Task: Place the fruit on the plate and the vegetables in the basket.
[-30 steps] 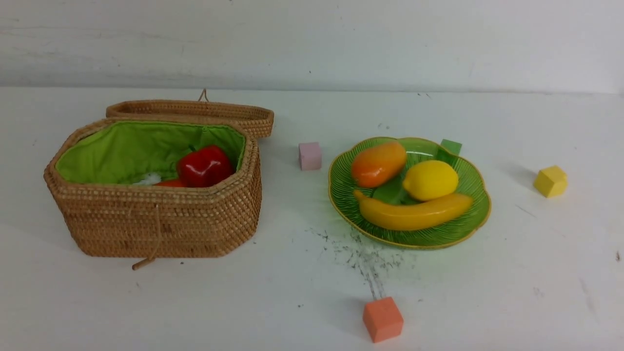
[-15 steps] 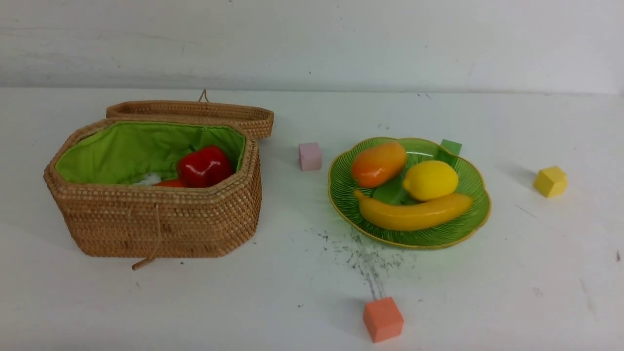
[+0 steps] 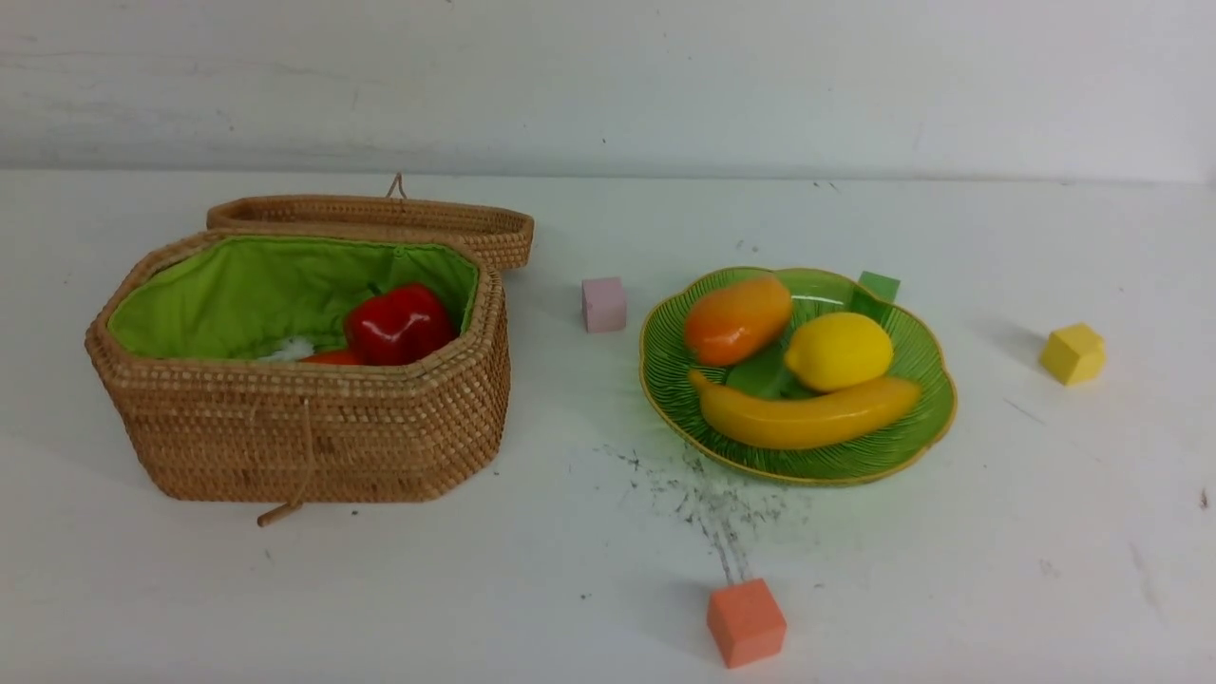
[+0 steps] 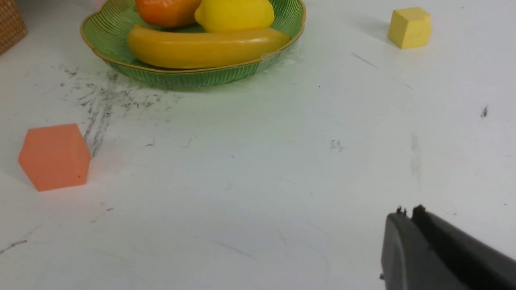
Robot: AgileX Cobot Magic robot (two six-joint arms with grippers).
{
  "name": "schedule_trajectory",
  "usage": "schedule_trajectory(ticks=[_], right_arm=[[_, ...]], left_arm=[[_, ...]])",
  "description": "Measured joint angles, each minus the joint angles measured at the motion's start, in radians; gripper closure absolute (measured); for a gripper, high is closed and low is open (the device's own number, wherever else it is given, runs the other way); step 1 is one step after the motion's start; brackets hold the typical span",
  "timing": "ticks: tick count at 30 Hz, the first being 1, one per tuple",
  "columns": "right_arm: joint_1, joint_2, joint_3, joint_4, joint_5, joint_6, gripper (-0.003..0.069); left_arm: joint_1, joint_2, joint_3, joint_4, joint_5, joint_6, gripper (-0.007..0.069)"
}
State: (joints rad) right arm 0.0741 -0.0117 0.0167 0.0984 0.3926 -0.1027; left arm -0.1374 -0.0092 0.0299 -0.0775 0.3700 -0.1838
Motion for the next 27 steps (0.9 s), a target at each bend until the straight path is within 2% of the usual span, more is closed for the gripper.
schedule_trajectory(ticks=[27], right_arm=[[0.0,0.0,0.0,0.0,-0.001,0.0,0.0613]], left_arm=[[0.0,0.0,0.0,0.0,0.0,0.0,0.0636]])
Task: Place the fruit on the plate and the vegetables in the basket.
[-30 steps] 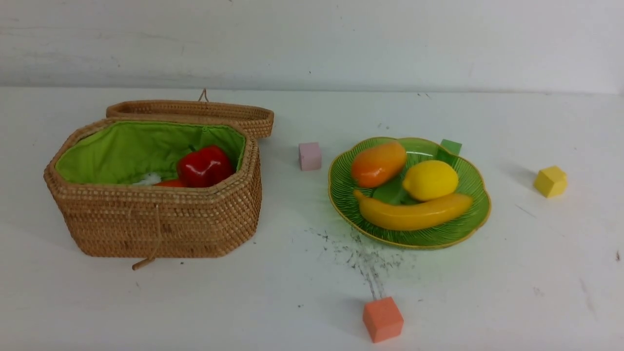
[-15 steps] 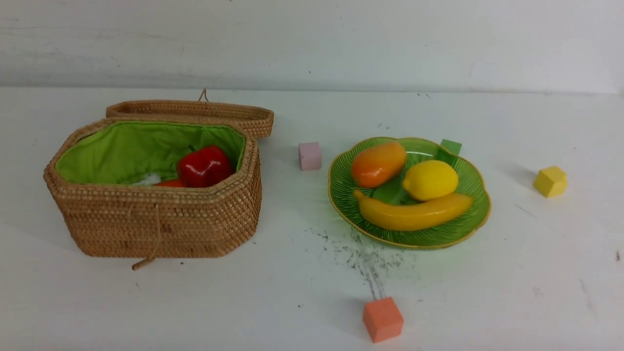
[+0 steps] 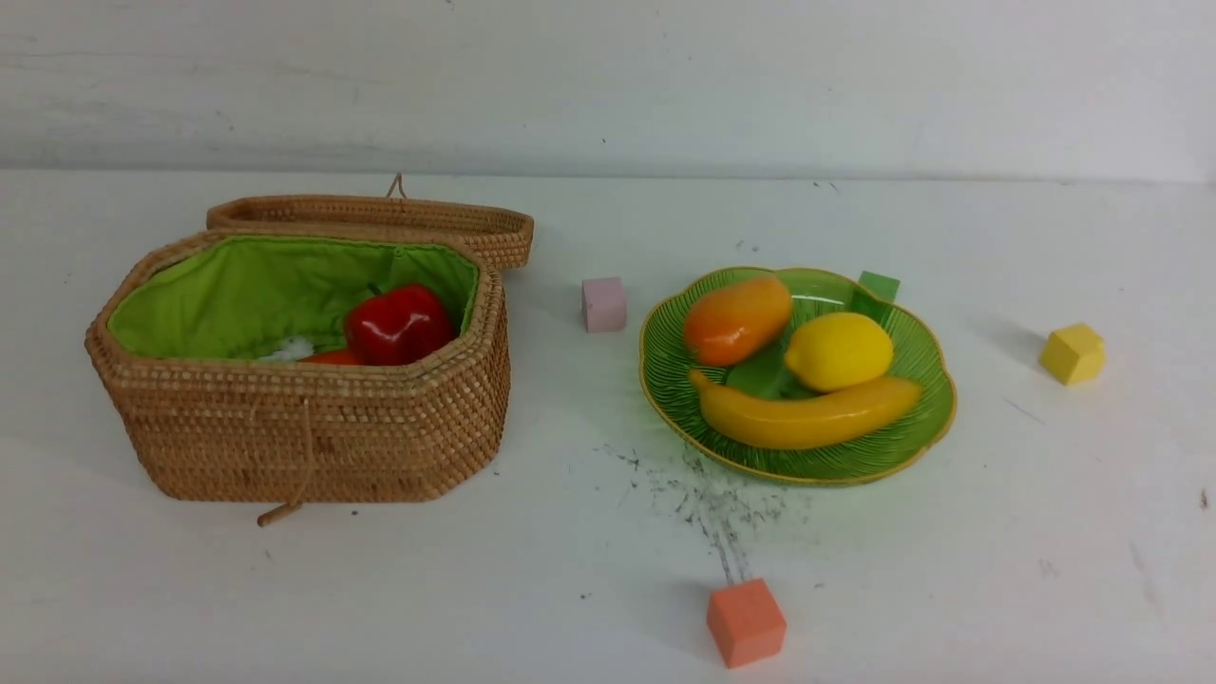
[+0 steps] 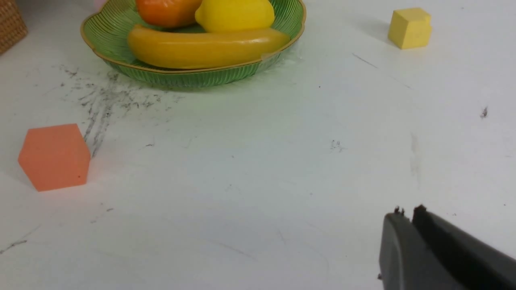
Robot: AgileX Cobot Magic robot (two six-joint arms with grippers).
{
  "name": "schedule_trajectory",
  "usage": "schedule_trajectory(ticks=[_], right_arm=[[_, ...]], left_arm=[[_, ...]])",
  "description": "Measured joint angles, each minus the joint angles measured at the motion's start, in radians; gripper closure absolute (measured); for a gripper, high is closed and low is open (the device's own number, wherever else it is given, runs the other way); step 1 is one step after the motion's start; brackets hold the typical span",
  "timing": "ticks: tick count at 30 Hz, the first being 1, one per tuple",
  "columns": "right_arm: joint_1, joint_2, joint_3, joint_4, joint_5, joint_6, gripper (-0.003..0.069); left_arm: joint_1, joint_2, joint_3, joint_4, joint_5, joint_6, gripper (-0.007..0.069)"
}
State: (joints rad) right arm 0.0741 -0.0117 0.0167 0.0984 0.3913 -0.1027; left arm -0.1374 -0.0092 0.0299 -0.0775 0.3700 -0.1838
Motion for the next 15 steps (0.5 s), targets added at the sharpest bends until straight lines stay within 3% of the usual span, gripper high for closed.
schedule_trajectory(ticks=[15], right_arm=[[0.0,0.0,0.0,0.0,0.0,0.0,0.0594]], left_arm=[[0.0,0.0,0.0,0.0,0.0,0.0,0.0634]])
